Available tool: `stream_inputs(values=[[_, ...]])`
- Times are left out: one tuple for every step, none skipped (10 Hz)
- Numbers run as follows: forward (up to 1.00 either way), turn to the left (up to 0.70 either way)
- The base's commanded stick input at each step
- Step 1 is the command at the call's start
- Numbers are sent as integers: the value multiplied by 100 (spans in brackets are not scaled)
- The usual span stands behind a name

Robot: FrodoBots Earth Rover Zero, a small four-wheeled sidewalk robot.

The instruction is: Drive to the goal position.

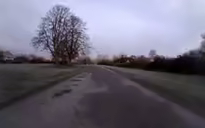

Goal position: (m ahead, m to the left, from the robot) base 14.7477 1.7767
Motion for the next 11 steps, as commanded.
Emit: stream_inputs(values=[[85,13],[85,34],[85,34],[85,34],[85,27],[85,19],[85,11],[85,3],[85,0],[85,0],[85,0]])
